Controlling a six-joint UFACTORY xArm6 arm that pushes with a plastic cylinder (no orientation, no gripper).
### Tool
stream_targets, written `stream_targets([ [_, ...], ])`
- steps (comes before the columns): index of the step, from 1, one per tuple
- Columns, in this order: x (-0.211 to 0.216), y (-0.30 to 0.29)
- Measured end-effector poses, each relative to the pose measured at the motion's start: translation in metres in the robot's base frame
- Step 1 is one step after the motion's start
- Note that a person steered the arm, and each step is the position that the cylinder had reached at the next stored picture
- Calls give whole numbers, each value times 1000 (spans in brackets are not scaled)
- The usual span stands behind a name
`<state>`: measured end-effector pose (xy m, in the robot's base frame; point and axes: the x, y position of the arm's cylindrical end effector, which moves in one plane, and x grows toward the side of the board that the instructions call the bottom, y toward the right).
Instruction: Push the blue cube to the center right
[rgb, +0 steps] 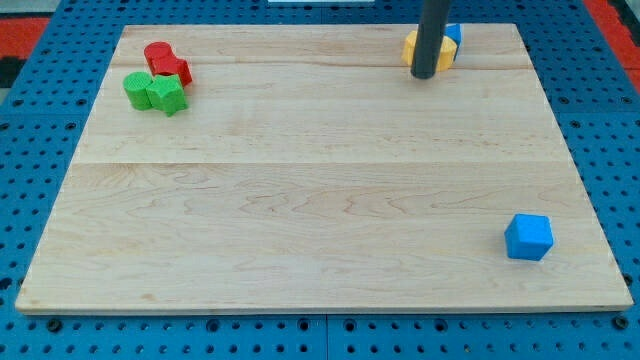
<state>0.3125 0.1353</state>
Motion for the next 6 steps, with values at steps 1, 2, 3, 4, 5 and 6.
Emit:
stream_targets([
  [1,52,67],
  [2,106,110],
  [3,182,129],
  [4,262,130],
  [5,290,80],
  [6,262,66],
])
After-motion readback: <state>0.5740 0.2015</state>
